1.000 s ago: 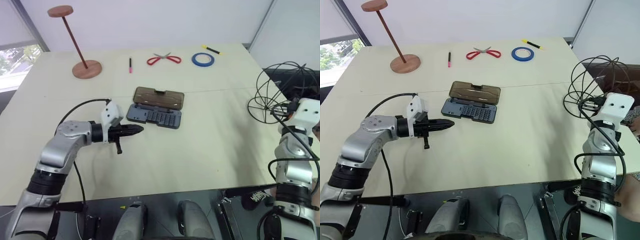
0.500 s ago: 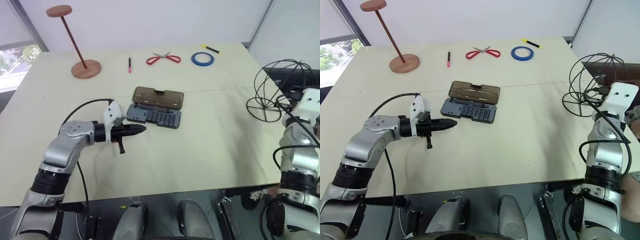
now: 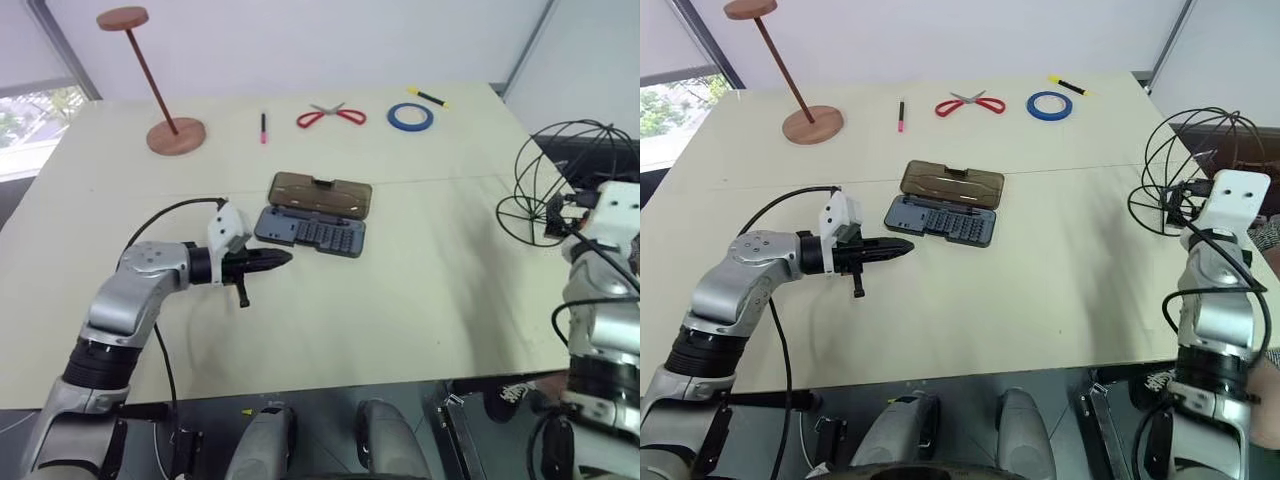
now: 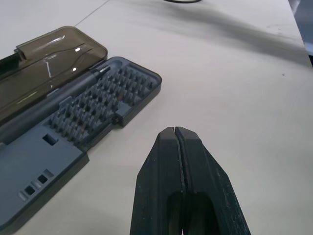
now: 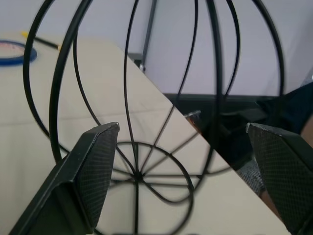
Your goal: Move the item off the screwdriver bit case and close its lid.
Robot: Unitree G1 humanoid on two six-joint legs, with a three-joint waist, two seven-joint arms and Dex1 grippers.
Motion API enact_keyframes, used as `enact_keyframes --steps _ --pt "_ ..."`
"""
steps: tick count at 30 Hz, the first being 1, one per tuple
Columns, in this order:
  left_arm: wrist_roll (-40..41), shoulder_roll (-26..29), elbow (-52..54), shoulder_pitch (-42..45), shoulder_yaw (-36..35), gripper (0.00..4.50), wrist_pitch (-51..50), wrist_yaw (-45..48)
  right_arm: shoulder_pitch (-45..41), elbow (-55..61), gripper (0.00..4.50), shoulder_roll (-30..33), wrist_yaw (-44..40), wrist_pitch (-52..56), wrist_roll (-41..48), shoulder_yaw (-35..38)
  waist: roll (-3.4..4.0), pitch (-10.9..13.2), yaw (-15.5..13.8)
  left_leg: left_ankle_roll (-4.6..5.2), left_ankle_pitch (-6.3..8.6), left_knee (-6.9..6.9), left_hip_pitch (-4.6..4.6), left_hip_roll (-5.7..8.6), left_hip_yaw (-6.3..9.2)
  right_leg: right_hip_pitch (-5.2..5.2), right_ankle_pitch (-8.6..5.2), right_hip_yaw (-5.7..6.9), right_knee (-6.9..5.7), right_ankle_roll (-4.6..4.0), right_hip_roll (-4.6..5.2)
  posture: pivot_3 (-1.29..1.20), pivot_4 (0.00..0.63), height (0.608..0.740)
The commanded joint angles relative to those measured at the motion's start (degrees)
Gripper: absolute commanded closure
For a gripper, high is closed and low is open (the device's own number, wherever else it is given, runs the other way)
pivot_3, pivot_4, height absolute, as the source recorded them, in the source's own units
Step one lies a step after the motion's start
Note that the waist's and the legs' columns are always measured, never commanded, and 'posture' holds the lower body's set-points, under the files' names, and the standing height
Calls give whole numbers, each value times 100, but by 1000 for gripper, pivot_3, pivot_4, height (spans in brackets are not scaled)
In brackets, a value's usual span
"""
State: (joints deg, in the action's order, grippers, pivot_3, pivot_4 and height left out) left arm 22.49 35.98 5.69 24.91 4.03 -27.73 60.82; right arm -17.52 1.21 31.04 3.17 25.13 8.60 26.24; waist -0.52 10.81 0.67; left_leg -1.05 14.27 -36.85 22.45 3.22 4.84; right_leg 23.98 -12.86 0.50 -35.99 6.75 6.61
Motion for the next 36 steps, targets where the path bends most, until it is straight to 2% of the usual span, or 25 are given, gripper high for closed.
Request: enact_keyframes --steps 1,5,7,10,14,20,24,26,32,36 --pt "6 22 101 53 -29 4500 98 3 409 1402 70 163 13 803 67 449 0 0 -6 0 0 0 1 0 2 2 0 -1 0 0 1 0 150 740" --pt "-13 -19 55 75 24 4500 128 25 957 2575 70 75 -134 1808 295 771 0 0 -5 0 0 -1 2 0 2 3 -1 -1 -1 1 1 0 150 740" --pt "-32 -43 -34 133 42 4500 162 41 1271 3220 70 83 -496 2408 675 742 0 0 0 1 1 0 1 -3 4 3 -1 -2 -2 1 0 0 150 740" --pt "-51 -66 -157 219 61 4500 219 58 1421 3886 70 200 -1100 3003 1289 412 0 0 27 2 1 1 0 -5 5 5 -2 -3 -1 0 0 0 150 740" --pt "-45 -153 -351 342 -20 4500 322 -9 790 3918 70 503 -1778 3113 1736 -390 -1 3 30 2 1 -1 -1 -6 4 5 -10 -2 -1 -14 0 0 150 740" --pt "39 -239 -776 546 -388 4500 426 -237 -1037 2296 70 646 -2256 2456 1330 -1603 -11 8 9 2 1 0 10 -3 3 12 -2 -1 5 3 1 0 150 740" --pt "78 -239 -855 535 -643 4500 431 -394 -2213 805 70 511 -2536 1975 875 -2347 -11 9 15 2 1 -1 21 2 0 27 0 -2 3 5 2 0 150 740" --pt "73 -192 -800 447 -740 4500 442 -446 -2523 317 70 415 -2628 1764 708 -2569 -11 9 14 2 1 1 25 5 -1 34 1 -2 3 5 3 0 150 740" --pt "179 22 -237 -152 -1161 4500 307 -754 -3532 -1856 70 -365 -2803 1126 61 -3349 -11 10 74 1 1 6 32 6 -1 51 3 -4 -3 4 2 0 150 740" --pt "391 20 195 -356 -1322 4500 -76 -1045 -4030 -2912 70 -1043 -2853 667 -198 -3529 -10 11 56 -3 -1 16 29 6 2 57 5 -5 -8 1 -2 0 150 740"
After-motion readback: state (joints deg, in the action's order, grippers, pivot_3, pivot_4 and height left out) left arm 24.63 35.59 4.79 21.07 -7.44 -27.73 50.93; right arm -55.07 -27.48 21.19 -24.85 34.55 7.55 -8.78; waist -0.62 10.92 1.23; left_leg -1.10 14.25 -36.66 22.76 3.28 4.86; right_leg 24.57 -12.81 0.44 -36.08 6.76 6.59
